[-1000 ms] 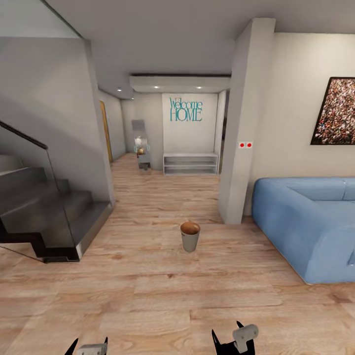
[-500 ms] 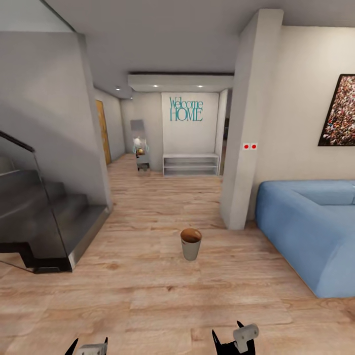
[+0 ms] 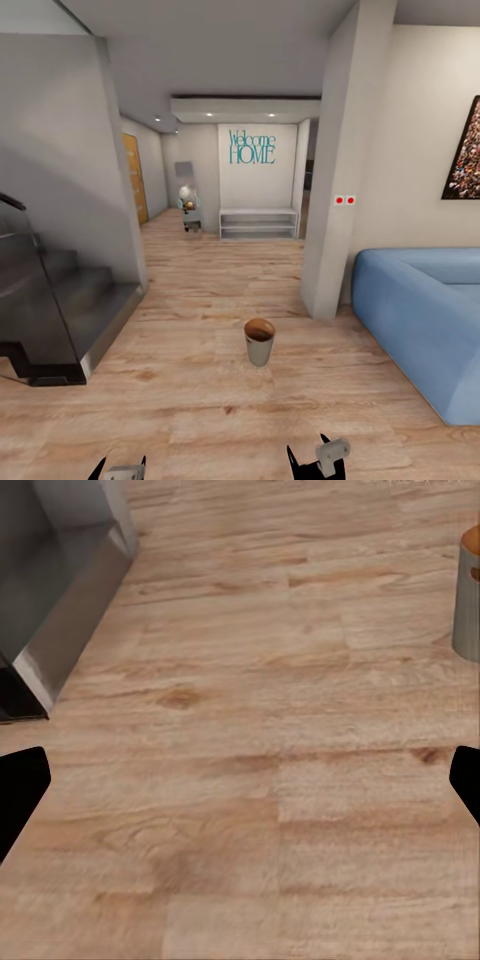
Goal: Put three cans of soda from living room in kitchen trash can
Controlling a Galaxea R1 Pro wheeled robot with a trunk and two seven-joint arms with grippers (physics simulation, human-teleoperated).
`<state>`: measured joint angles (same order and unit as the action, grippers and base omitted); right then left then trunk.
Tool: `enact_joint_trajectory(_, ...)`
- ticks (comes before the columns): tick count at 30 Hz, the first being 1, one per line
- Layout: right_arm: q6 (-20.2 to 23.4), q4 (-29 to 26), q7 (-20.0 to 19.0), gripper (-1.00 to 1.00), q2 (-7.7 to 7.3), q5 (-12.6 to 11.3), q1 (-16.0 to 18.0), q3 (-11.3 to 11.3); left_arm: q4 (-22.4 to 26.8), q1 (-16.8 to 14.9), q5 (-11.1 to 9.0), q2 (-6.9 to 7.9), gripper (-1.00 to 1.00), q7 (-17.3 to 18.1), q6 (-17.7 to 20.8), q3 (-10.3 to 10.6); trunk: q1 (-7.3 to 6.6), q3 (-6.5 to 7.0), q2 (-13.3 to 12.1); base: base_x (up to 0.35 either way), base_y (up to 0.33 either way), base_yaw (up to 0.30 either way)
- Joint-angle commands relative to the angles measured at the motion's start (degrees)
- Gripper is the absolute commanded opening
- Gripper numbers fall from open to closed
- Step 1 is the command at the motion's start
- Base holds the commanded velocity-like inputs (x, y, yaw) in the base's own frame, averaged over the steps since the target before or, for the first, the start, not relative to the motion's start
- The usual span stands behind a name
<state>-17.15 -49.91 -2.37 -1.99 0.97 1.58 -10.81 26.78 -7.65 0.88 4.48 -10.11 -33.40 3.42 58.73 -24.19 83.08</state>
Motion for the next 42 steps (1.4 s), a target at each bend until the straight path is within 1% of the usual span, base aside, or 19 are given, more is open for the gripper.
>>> enact_joint_trajectory(1, 0.0, 0.0, 0.0, 1.00, -0.01, 0.0, 0.0, 0.0, 0.0, 0.0, 0.0, 0.00, 1.00, 0.0, 0.0, 0.0, 0.00, 0.00, 0.0, 0.324, 0.000, 0.000)
enact_joint_trajectory(42, 0.0, 0.0, 0.0, 1.00, -0.04, 0.0, 0.0, 0.0, 0.1, 0.0, -0.1, 0.00, 1.00, -0.1, 0.0, 0.3, 0.00, 0.00, 0.0, 0.324, 0.000, 0.000)
